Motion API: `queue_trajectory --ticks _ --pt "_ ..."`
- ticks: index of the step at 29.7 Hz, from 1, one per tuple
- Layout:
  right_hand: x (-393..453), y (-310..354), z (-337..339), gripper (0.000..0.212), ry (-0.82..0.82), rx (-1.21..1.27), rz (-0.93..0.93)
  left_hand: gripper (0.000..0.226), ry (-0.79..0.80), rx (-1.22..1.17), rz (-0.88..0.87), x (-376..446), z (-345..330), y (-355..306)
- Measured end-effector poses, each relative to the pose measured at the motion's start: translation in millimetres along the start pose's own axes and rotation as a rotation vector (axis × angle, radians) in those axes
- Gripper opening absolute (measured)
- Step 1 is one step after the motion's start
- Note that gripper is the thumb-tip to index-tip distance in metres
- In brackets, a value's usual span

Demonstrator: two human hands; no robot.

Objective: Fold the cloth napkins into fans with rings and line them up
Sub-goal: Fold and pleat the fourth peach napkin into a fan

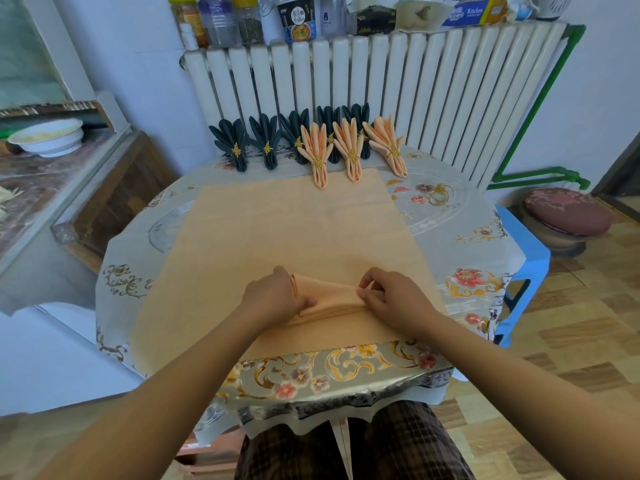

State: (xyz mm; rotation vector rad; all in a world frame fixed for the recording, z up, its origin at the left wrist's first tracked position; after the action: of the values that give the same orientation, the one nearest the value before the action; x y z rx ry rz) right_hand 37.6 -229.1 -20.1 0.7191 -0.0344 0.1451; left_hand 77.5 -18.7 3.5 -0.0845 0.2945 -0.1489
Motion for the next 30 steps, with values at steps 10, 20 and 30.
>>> queue_trajectory --ticks 10,20,30 --pt "4.0 -0.6 -3.8 0.009 0.044 0.117 -0.057 0.038 -0.276 0.013 -0.823 7.9 -17.6 4.0" --pt "-3.2 -14.8 -12.7 0.006 -0.333 -0.061 0.256 0.040 -0.271 -0.220 -0.748 13.5 -30.8 15.2" --pt "-8.2 -24.9 0.7 0.032 -0.108 -0.203 0.411 0.057 -0.339 0.092 -0.746 -6.0 -17.2 -4.0"
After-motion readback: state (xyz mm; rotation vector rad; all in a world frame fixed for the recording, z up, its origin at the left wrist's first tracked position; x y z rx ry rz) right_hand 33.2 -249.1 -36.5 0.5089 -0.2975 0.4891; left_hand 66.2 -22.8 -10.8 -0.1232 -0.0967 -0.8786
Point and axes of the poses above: each hand's wrist, its own x-axis towards the middle knuckle, its own z-axis out of the back of the hand, y = z × x, the point moved 2 cm from there along x, towards the middle knuckle, and after that the axes turned 5 degrees about x, right-handed, at the moved point
